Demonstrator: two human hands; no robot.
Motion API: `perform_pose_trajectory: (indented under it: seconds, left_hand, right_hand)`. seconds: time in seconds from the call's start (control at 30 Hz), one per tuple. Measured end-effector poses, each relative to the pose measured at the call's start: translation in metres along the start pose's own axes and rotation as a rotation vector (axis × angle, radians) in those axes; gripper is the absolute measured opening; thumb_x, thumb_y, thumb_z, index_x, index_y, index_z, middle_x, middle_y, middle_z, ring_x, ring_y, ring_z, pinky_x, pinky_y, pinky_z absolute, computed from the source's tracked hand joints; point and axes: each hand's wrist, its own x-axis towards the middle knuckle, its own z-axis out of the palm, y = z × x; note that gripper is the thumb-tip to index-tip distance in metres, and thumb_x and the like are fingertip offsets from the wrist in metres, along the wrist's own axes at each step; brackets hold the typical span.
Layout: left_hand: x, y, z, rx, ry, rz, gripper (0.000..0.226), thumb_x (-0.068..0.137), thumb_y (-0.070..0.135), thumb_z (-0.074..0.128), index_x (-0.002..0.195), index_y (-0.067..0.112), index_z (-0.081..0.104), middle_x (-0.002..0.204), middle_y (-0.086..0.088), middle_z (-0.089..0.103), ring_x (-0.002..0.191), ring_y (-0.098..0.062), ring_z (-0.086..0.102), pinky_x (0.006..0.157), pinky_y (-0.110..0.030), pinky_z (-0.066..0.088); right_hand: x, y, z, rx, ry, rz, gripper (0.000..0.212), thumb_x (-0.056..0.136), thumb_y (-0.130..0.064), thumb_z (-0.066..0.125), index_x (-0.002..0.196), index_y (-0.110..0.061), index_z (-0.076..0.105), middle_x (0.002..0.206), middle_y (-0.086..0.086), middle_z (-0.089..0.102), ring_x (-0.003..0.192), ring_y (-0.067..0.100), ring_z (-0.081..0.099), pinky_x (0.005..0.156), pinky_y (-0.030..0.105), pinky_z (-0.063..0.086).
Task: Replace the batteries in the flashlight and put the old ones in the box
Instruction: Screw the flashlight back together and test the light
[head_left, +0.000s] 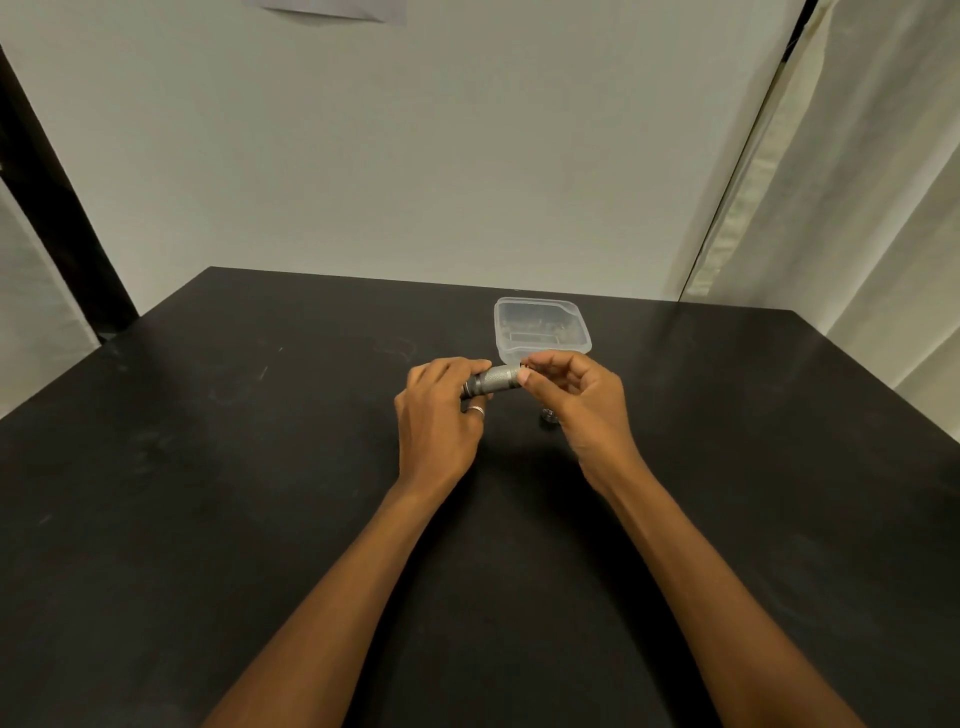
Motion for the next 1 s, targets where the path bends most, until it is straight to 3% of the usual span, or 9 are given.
perform_pose_trajectory:
  seconds: [0.1, 0.2, 0.27, 0.33, 0.43, 0.57, 0.8, 0.9, 1.0]
  left_hand:
    - [0.001, -0.002, 0.001, -0.032, -0.003, -0.031, 0.037, 0.085, 0.011, 0.081, 0.119, 0.023, 0.073, 0.116, 0.005, 0.071, 0.112, -0.022, 0.057, 0.091, -0.053, 0.051]
    - [0.002, -0.003, 0.001, -0.062, 0.002, -0.076, 0.035, 0.085, 0.012, 0.080, 0.117, 0.024, 0.073, 0.114, 0.006, 0.071, 0.110, -0.022, 0.057, 0.091, -0.052, 0.050]
    - [0.002, -0.004, 0.001, -0.069, -0.002, -0.095, 0.034, 0.085, 0.012, 0.080, 0.116, 0.025, 0.072, 0.113, 0.008, 0.071, 0.110, -0.021, 0.056, 0.092, -0.052, 0.050]
    - [0.002, -0.005, 0.002, -0.074, -0.008, -0.107, 0.033, 0.086, 0.012, 0.080, 0.115, 0.026, 0.072, 0.112, 0.009, 0.071, 0.110, -0.020, 0.056, 0.093, -0.051, 0.050]
    - [0.002, -0.004, 0.001, -0.071, -0.014, -0.118, 0.033, 0.086, 0.012, 0.079, 0.116, 0.025, 0.072, 0.112, 0.009, 0.071, 0.111, -0.020, 0.056, 0.094, -0.051, 0.049]
    - [0.002, -0.003, 0.001, -0.062, -0.022, -0.123, 0.034, 0.087, 0.012, 0.079, 0.117, 0.025, 0.072, 0.114, 0.008, 0.070, 0.112, -0.021, 0.055, 0.095, -0.052, 0.049]
    - [0.003, -0.004, 0.001, -0.055, -0.025, -0.112, 0.034, 0.086, 0.012, 0.079, 0.117, 0.025, 0.072, 0.114, 0.007, 0.071, 0.111, -0.020, 0.056, 0.094, -0.051, 0.050]
    - [0.003, -0.005, 0.002, -0.057, -0.021, -0.114, 0.034, 0.086, 0.012, 0.080, 0.116, 0.026, 0.072, 0.113, 0.007, 0.071, 0.110, -0.020, 0.056, 0.093, -0.052, 0.050]
    - [0.003, -0.005, 0.003, -0.056, -0.027, -0.115, 0.034, 0.085, 0.012, 0.080, 0.116, 0.026, 0.072, 0.113, 0.007, 0.071, 0.110, -0.021, 0.056, 0.093, -0.052, 0.050]
  right_hand:
    - [0.005, -0.002, -0.009, -0.123, 0.060, -0.036, 0.016, 0.093, -0.022, 0.077, 0.106, -0.031, 0.077, 0.103, -0.011, 0.078, 0.102, 0.003, 0.072, 0.081, 0.015, 0.057]
    - [0.009, -0.001, -0.026, -0.424, 0.128, -0.089, 0.020, 0.094, -0.017, 0.074, 0.111, -0.026, 0.077, 0.104, -0.016, 0.074, 0.099, 0.000, 0.068, 0.088, 0.019, 0.057]
    - [0.009, 0.002, -0.036, -0.650, 0.109, -0.158, 0.020, 0.093, -0.015, 0.075, 0.111, -0.022, 0.078, 0.105, -0.014, 0.072, 0.102, 0.004, 0.064, 0.092, 0.020, 0.053]
    - [0.008, 0.004, -0.040, -0.838, 0.038, -0.172, 0.024, 0.091, -0.021, 0.076, 0.116, -0.021, 0.076, 0.118, -0.007, 0.071, 0.119, 0.015, 0.055, 0.096, 0.017, 0.044]
    - [0.008, 0.007, -0.041, -1.097, -0.076, -0.127, 0.043, 0.090, -0.038, 0.074, 0.129, -0.021, 0.071, 0.138, -0.003, 0.060, 0.135, 0.023, 0.039, 0.108, 0.037, 0.034]
    - [0.006, 0.013, -0.038, -1.253, -0.152, -0.100, 0.046, 0.092, -0.048, 0.069, 0.130, -0.022, 0.070, 0.147, 0.000, 0.050, 0.140, 0.025, 0.030, 0.109, 0.044, 0.029]
    - [0.005, 0.013, -0.034, -1.170, -0.174, -0.155, 0.029, 0.093, -0.037, 0.073, 0.120, -0.027, 0.072, 0.136, -0.006, 0.055, 0.135, 0.019, 0.032, 0.096, 0.031, 0.019]
    - [0.005, 0.010, -0.031, -0.976, -0.088, -0.205, 0.021, 0.091, -0.028, 0.076, 0.111, -0.026, 0.072, 0.121, -0.011, 0.062, 0.128, 0.018, 0.042, 0.097, 0.032, 0.030]
    - [0.005, 0.004, -0.029, -0.687, 0.018, -0.204, 0.026, 0.091, -0.018, 0.077, 0.116, -0.022, 0.073, 0.112, -0.016, 0.065, 0.113, 0.011, 0.059, 0.089, 0.010, 0.045]
